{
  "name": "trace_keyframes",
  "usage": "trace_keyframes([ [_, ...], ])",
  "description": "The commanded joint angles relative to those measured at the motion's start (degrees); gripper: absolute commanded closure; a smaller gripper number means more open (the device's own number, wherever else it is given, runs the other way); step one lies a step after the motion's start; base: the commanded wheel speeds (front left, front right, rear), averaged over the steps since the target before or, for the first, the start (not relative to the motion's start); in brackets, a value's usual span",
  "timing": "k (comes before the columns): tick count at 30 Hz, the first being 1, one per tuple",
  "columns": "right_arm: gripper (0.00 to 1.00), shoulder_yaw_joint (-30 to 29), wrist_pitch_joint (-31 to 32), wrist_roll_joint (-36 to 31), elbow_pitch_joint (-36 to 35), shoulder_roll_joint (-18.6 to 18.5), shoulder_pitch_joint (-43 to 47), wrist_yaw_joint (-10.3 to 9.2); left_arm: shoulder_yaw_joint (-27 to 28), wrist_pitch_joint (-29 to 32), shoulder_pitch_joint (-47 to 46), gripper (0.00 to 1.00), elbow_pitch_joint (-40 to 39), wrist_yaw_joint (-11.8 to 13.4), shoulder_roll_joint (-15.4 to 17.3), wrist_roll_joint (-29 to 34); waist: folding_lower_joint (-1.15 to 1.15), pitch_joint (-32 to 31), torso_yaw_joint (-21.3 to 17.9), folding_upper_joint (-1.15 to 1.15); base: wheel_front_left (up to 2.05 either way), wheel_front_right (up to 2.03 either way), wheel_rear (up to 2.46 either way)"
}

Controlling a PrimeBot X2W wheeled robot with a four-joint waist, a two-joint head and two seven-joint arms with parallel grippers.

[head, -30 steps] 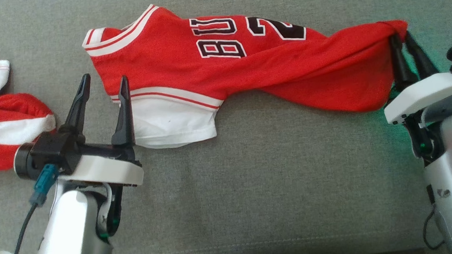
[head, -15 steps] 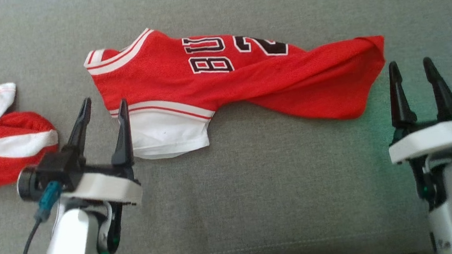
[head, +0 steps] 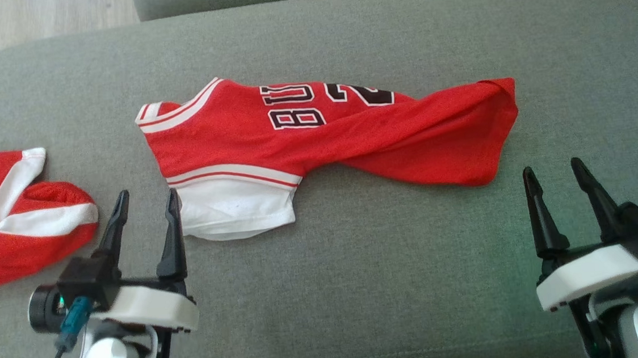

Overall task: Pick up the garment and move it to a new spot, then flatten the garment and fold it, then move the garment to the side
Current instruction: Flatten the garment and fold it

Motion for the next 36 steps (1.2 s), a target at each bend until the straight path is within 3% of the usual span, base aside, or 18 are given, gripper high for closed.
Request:
trace_keyframes([
  [1,0.0,1.4,0.37,-0.44,-2.65,0.15,-0.61,-0.04,1.87,-0.35,-0.95,0.0,-2.14,0.31,1.33,0.35,0.0,-0.55,-0.07,0.0,0.0,0.0,0.0],
  [36,0.0,-0.77,1.39,1.47,-0.44,0.86,-3.07,-0.04,0.35,0.18,-1.19,0.0,-3.48,1.61,2.1,-0.56,0.0,0.63,0.82,0.0,0.0,0.0,0.0],
])
